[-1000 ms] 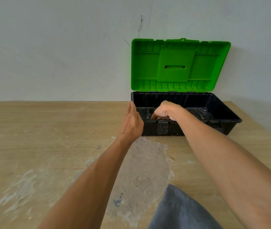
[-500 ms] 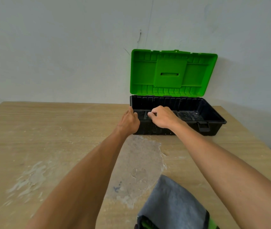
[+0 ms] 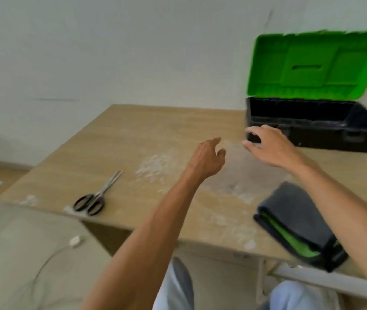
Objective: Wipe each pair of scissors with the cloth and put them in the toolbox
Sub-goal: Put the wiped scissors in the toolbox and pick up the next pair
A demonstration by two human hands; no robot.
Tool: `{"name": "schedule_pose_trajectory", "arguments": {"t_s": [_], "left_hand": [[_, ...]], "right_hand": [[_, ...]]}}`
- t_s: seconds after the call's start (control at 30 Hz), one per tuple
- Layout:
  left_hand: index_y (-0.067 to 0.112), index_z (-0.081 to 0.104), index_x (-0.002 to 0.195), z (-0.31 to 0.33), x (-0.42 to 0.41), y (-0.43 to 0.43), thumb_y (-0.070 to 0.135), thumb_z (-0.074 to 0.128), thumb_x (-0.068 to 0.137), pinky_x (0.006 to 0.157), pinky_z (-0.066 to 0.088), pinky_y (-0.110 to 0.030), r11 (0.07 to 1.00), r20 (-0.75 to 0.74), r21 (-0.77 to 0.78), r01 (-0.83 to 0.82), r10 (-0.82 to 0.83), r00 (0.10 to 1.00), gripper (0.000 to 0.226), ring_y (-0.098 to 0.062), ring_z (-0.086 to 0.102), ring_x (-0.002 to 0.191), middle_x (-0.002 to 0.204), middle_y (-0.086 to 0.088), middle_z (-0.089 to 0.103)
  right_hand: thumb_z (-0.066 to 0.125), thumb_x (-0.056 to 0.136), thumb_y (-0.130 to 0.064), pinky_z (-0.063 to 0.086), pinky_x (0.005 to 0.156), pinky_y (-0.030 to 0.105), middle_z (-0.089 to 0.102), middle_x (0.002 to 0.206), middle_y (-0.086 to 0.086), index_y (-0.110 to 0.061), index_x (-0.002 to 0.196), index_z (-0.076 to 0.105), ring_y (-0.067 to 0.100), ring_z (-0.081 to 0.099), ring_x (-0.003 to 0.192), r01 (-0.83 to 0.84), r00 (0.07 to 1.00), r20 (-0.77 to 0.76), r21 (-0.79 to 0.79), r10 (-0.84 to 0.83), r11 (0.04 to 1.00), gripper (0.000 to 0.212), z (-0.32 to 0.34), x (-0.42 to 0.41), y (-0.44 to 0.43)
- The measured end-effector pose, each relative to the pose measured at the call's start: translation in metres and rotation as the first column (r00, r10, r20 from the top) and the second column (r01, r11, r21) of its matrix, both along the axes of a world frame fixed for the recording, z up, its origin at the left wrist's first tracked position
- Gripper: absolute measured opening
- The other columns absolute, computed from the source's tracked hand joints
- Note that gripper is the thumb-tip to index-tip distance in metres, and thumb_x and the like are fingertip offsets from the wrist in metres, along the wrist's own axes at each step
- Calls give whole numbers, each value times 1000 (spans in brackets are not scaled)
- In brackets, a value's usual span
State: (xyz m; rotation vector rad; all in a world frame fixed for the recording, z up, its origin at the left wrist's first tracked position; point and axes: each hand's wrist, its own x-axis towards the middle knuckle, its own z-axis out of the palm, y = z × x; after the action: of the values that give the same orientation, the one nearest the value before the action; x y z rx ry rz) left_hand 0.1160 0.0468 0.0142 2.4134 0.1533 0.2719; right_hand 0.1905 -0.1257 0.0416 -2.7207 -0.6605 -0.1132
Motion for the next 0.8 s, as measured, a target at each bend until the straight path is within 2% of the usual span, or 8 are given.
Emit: {"name": "schedule_pose_trajectory", "arguments": {"t_s": [0.17, 0.27, 0.4, 0.5, 0.6, 0.7, 0.73, 0.8], "left_hand": [[12, 67, 126, -15, -89, 70, 22, 60, 94, 100, 49, -31, 984, 130, 26, -177, 172, 976, 35, -21, 63, 118, 128, -8, 68], [14, 70, 123, -12, -134, 113, 23, 60, 95, 99, 51, -31, 958, 127, 87, -272, 260, 957, 32, -21, 66, 114, 127, -6, 69], [11, 69, 123, -7, -179, 158, 20, 59, 94, 104, 46, -32, 908, 136, 97, -408, 394, 909, 32, -21, 62, 120, 128, -7, 67], [8, 65, 128, -10, -201, 183, 17, 59, 91, 110, 40, -36, 864, 61, 153, -479, 476, 878, 38, -24, 55, 129, 134, -10, 63], [4, 61, 132, -17, -212, 197, 11, 59, 89, 109, 39, -39, 842, -109, 236, -485, 519, 848, 44, -28, 51, 131, 138, -15, 59], [1, 64, 126, -27, -215, 206, 3, 58, 86, 103, 44, -38, 837, -136, 214, -504, 536, 833, 41, -31, 56, 123, 131, -18, 63], [1, 66, 124, -30, -215, 208, 1, 59, 84, 100, 45, -37, 835, -111, 199, -514, 540, 834, 40, -31, 58, 120, 128, -18, 65], [1, 72, 113, -34, -216, 211, 1, 61, 83, 88, 49, -37, 833, -53, 170, -526, 540, 840, 32, -32, 63, 109, 114, -18, 70]], "right_hand": [[67, 101, -38, 47, 112, 42, 68, 140, 10, -17, 140, 66, 27, 62, 129, -222, 968, -107, 61, 228, 973, 45, -7, -83, 62], [66, 102, -39, 50, 111, 44, 67, 140, 6, -18, 141, 64, 22, 63, 126, -359, 911, -173, 116, 375, 926, 44, -9, -124, 113], [67, 102, -35, 53, 106, 38, 68, 138, 8, -14, 141, 64, 22, 65, 123, -467, 849, -193, 166, 493, 869, 44, -8, -166, 179], [69, 100, -36, 61, 85, 35, 74, 124, 10, -12, 134, 69, 24, 73, 100, -466, 839, -219, 185, 499, 865, 42, -11, -187, 215], [74, 96, -41, 44, 48, 23, 76, 102, 8, -6, 110, 77, 14, 59, 62, -424, 845, -280, 169, 455, 890, 37, -24, -201, 246], [80, 88, -47, 34, 49, 29, 65, 82, 9, -11, 69, 55, 22, 53, 61, -367, 886, -256, 123, 387, 922, 48, -44, -209, 265], [82, 85, -45, 36, 54, 30, 65, 83, 10, -14, 66, 48, 26, 58, 68, -352, 894, -246, 130, 375, 927, 49, -51, -210, 268], [82, 79, -43, 39, 59, 32, 70, 88, 14, -13, 70, 52, 33, 67, 81, -313, 902, -250, 179, 351, 933, 43, -61, -211, 272]]}}
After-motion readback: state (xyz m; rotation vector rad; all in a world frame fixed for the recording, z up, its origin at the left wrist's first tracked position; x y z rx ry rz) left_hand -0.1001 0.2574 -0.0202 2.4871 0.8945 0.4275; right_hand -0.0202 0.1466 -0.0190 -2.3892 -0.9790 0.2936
